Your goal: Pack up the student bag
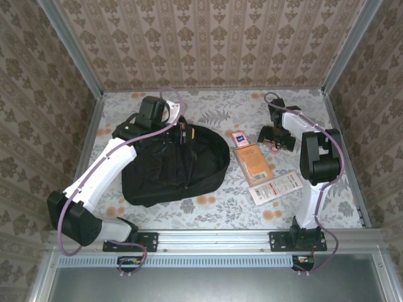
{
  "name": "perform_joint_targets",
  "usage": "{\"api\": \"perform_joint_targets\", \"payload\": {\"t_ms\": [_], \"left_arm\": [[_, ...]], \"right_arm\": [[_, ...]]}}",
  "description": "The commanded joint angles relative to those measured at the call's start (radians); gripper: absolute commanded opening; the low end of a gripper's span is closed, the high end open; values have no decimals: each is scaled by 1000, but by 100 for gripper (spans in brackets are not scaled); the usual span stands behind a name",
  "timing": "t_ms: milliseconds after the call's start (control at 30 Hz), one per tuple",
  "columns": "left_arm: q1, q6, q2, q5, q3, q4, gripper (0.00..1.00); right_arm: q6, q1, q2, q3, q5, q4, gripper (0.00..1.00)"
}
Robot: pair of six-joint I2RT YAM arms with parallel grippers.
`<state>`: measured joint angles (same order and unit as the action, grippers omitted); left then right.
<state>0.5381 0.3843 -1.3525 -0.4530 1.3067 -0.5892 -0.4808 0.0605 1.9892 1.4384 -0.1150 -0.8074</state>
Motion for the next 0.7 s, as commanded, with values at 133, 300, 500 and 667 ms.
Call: {"api": "perform_joint_targets", "payload": {"t_ms": [133, 300, 500, 667], "left_arm": [[-17, 18, 24, -33, -7, 50, 0], [-18, 21, 21, -40, -7, 54, 0], [-20, 18, 18, -35, -7, 49, 0], [-20, 13, 13, -27, -3, 43, 0]], "right_arm": [[4, -6, 46, -16, 27, 17, 93], [6, -8, 46, -15, 25, 20, 86], [0, -19, 43, -29, 33, 29, 72], [-8, -24, 50, -38, 59, 37, 64]]}}
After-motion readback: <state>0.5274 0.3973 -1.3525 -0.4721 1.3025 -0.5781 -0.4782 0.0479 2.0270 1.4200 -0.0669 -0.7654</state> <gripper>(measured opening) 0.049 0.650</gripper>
